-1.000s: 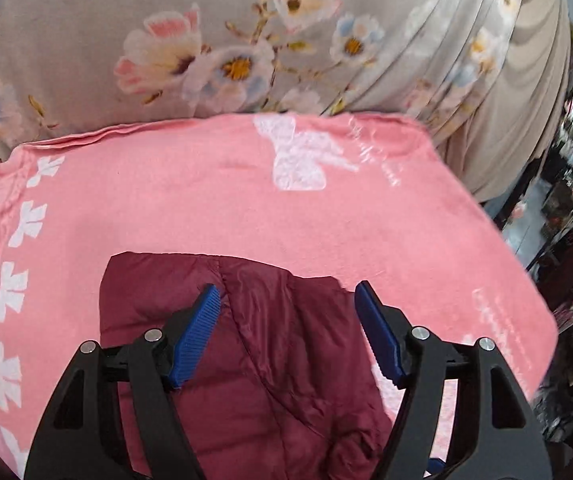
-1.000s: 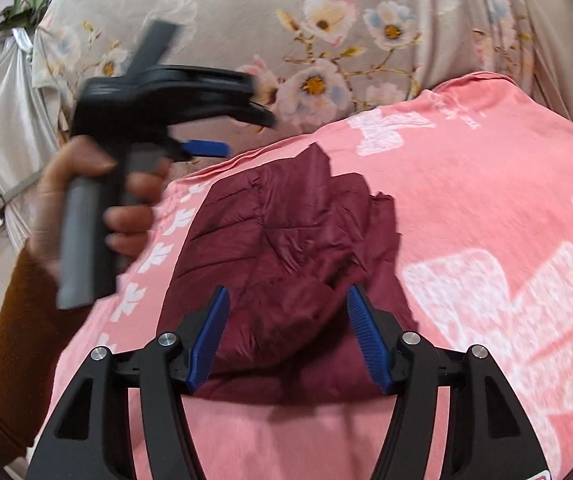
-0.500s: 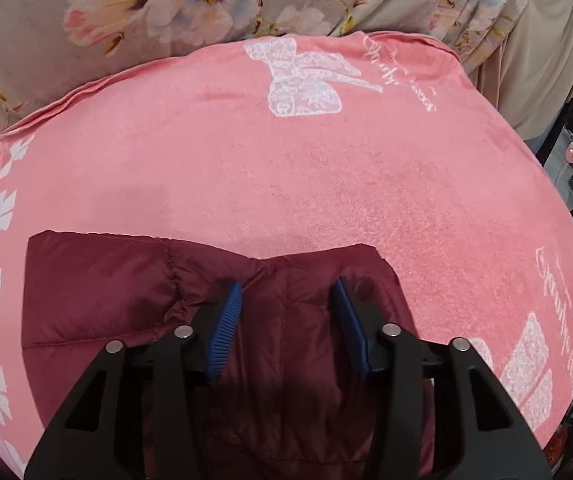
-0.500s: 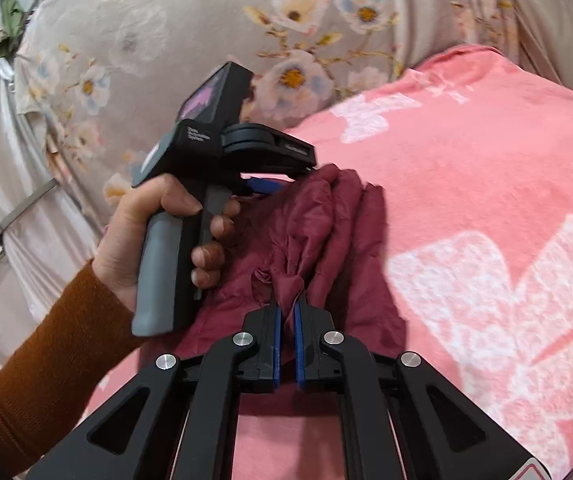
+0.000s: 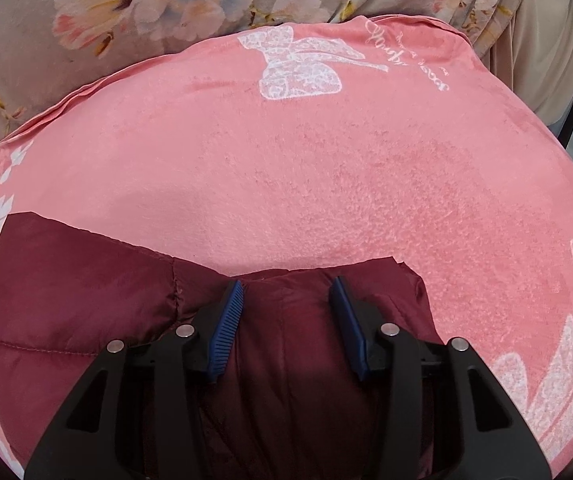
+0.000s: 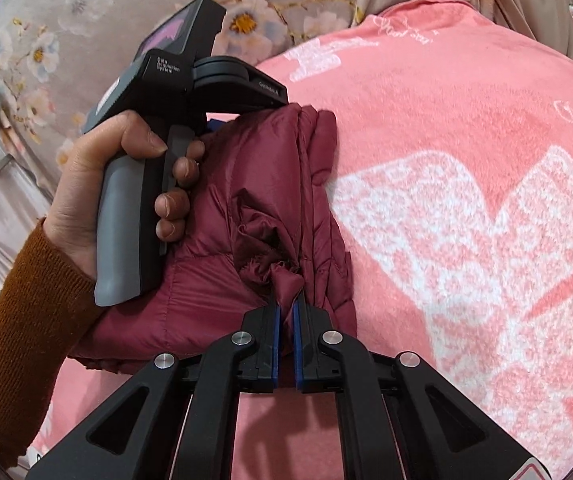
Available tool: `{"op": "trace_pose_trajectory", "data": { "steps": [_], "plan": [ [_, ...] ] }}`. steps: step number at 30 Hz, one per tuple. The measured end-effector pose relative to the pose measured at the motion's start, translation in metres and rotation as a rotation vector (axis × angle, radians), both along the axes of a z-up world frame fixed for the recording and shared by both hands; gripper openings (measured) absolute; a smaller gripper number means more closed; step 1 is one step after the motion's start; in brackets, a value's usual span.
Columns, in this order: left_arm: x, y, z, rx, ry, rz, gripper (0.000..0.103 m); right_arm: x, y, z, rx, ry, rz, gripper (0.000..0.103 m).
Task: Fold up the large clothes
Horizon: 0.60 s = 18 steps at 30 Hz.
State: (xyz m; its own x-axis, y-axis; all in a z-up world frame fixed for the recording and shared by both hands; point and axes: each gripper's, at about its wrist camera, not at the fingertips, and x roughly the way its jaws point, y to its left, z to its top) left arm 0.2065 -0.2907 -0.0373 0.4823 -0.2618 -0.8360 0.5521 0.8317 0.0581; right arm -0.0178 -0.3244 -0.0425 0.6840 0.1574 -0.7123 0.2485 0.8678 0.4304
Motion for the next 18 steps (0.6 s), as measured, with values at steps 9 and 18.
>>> {"op": "trace_pose_trajectory", "data": {
  "steps": [9, 18],
  "plan": [
    [0.002, -0.006, -0.015, 0.025, -0.036, 0.006, 0.045, 0.009, 0.001, -0.012, 0.012, 0.024, 0.01, 0.003],
    [0.003, -0.011, -0.023, 0.044, -0.071, 0.004, 0.045, 0.01, 0.0, -0.013, 0.015, 0.025, 0.008, 0.002]
  ]
}}
